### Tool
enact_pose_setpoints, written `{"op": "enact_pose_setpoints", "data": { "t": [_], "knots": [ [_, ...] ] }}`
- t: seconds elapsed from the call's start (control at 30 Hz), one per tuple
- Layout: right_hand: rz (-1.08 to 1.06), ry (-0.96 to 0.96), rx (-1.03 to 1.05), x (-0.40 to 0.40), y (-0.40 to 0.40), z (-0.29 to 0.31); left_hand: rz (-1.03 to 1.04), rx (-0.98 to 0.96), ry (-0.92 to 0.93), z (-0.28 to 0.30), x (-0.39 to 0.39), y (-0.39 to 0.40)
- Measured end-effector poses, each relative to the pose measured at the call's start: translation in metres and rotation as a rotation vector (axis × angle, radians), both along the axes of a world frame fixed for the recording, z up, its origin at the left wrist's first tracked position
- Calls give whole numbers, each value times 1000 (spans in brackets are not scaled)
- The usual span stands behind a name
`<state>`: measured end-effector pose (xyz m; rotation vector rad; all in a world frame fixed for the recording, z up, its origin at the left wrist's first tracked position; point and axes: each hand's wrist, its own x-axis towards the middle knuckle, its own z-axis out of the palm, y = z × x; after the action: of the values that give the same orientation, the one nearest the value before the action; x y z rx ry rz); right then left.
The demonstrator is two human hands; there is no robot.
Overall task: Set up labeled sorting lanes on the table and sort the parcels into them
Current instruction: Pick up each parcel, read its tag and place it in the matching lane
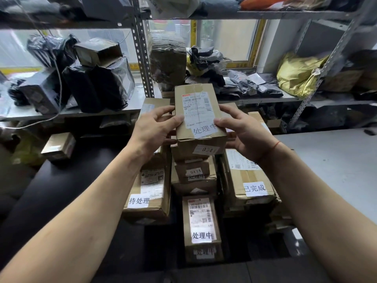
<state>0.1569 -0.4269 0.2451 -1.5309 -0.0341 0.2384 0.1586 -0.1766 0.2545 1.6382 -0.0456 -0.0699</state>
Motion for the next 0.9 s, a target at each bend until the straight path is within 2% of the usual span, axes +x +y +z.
{"op": "enact_pose_setpoints", "data": {
  "t": [0.17, 0.57, 0.9],
  "knots": [
    [40, 9, -29, -38, -8, 2, 34, 18, -3, -4, -31, -1],
    [47, 72, -55, -143, 1, -2, -189, 66, 49, -18, -105, 15],
    [47, 192, -37, -196, 10, -42, -219, 250, 165, -45, -149, 21]
  ]
}}
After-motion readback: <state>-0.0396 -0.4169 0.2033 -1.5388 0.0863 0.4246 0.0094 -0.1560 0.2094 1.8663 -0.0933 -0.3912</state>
